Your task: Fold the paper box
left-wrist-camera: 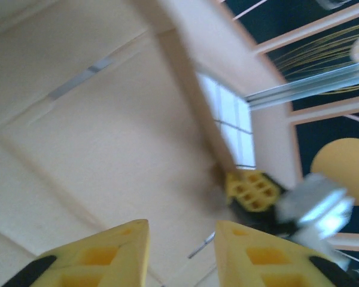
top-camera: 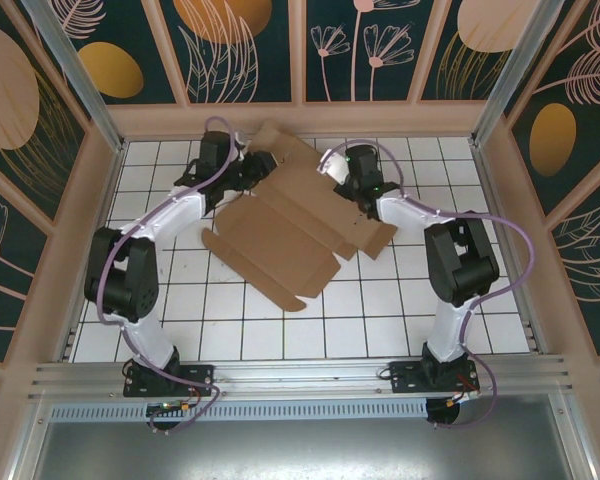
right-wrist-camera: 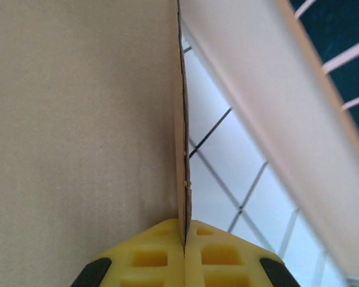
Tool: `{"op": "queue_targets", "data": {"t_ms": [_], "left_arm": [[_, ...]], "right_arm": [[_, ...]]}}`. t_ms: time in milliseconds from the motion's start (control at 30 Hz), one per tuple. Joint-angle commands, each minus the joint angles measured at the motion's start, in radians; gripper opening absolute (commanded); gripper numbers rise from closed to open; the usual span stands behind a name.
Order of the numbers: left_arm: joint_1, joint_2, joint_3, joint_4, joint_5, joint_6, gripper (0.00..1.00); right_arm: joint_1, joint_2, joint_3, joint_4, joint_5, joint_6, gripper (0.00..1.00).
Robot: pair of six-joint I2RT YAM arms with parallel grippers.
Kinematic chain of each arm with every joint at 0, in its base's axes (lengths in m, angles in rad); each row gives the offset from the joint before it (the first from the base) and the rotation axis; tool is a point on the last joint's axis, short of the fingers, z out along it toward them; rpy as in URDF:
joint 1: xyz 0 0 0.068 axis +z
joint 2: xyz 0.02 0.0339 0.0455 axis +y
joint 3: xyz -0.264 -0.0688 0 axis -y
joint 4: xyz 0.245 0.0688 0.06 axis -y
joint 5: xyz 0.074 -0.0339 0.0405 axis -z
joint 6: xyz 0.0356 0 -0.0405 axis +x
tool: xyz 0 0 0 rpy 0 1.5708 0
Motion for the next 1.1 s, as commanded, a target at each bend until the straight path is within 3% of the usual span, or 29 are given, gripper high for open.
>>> {"op": "queue_targets", "data": {"t_ms": [0,133,267,467,567,667,1067], "left_arm": [[0.009,-0.048,0.005,0.089,0.033,-0.08,0.4],[0.01,-0.047,-0.014,0.188,0.119,-0.171,0.44],[0.01,-0.033,-0.038,0.221,0.125,-0.191,0.47],[0.012,0.032,-0.041,0.296,0.151,-0.215,0.52],[0.012,0.068,-0.043,0.362,0.183,-0.247,0.61],[0.014,0.089,-0.031,0.321,0.164,-0.205,0.64],[0.019,0.204,0.03,0.408,0.194,-0.265,0.59]], "right_arm": [[0.021,-0.037,-0.05,0.318,0.204,-0.314,0.0],[0.083,-0.031,-0.084,0.519,0.27,-0.463,0.0],[0.14,-0.018,-0.16,0.74,0.292,-0.599,0.0],[0.197,-0.02,-0.214,0.799,0.302,-0.605,0.0],[0.208,-0.019,-0.232,0.809,0.307,-0.605,0.0],[0.217,-0.025,-0.239,0.815,0.31,-0.598,0.0],[0.255,0.0,-0.264,0.907,0.309,-0.635,0.0]]}}
